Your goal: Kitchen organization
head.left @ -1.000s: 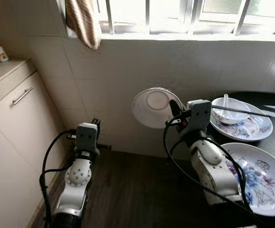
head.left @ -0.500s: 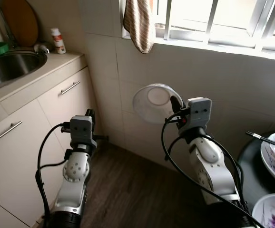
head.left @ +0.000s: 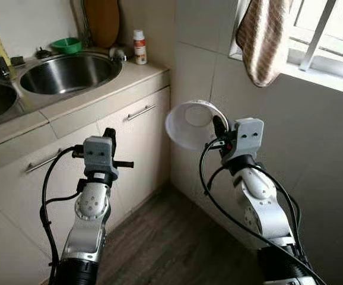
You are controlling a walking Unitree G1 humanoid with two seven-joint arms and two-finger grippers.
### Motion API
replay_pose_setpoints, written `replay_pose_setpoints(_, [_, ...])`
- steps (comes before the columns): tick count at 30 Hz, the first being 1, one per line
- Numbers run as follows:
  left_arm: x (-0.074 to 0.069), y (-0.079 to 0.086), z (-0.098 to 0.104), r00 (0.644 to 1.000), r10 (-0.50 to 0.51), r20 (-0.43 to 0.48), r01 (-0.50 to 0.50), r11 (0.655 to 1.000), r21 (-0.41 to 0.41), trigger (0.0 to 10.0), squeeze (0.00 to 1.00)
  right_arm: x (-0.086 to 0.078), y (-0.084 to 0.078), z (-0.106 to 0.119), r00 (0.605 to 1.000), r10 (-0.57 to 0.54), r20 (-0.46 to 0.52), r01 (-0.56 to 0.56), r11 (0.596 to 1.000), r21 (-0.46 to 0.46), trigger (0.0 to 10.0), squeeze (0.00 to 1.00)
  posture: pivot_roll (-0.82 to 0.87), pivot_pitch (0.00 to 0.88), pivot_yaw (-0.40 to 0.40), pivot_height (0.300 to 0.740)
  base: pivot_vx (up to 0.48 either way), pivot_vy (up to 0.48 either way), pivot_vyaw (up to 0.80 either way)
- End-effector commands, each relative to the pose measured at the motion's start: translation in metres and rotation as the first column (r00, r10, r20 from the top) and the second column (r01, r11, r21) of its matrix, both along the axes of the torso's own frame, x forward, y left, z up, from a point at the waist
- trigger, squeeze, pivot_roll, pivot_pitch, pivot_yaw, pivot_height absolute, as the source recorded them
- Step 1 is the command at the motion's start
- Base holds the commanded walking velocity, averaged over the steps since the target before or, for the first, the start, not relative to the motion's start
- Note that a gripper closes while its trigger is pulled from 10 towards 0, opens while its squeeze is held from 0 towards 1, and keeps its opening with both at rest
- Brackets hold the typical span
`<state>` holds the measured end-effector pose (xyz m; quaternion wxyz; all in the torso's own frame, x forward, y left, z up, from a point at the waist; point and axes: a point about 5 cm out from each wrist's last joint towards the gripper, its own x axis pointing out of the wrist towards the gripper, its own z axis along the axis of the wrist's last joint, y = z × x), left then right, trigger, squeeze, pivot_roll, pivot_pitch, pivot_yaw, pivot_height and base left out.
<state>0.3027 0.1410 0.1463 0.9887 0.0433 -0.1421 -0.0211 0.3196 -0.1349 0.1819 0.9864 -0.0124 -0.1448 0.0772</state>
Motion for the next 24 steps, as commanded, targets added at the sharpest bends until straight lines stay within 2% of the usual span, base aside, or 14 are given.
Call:
replay_pose_setpoints(1, [0.001, 0.010, 0.006, 0.999, 0.031, 0.015, -0.032, 0.999, 0.010, 10.0, 0.00, 0.001, 0.008, 0.009, 0.999, 0.018, 0.037, -0.019, 1.000, 0.017, 0.0, 0.00, 0.10, 0.000, 0.002, 0.740, 0.480, 0.000, 0.80])
replay_pose_setpoints(12, [0.002, 0.011, 0.011, 0.999, 0.039, 0.033, -0.039, 0.999, 0.014, 10.0, 0.00, 0.003, 0.007, 0.013, 0.998, 0.008, 0.057, -0.010, 0.999, 0.034, 0.0, 0.00, 0.11, 0.000, -0.002, 0.740, 0.480, 0.000, 0.79])
replay_pose_setpoints(17, [0.002, 0.010, 0.016, 0.998, 0.037, 0.051, -0.038, 0.999, 0.019, 10.0, 0.00, 0.004, 0.008, 0.015, 0.998, 0.006, 0.068, -0.008, 0.999, 0.042, 0.0, 0.00, 0.11, 0.000, -0.001, 0.740, 0.480, 0.000, 0.09])
replay_pose_setpoints(21, [0.003, 0.010, 0.020, 0.997, 0.041, 0.060, -0.043, 0.999, 0.023, 10.0, 0.00, 0.005, 0.008, 0.019, 0.996, 0.005, 0.090, -0.008, 0.999, 0.033, 0.0, 0.00, 0.11, 0.000, 0.002, 0.740, 0.353, 0.000, 0.80])
replay_pose_setpoints(24, [0.005, 0.010, 0.021, 0.997, 0.048, 0.063, -0.050, 0.998, 0.037, 10.0, 0.00, 0.006, 0.006, 0.025, 0.994, -0.009, 0.109, 0.004, 0.999, 0.045, 0.0, 0.00, 0.11, 0.000, 0.004, 0.740, 0.000, 0.000, 0.80])
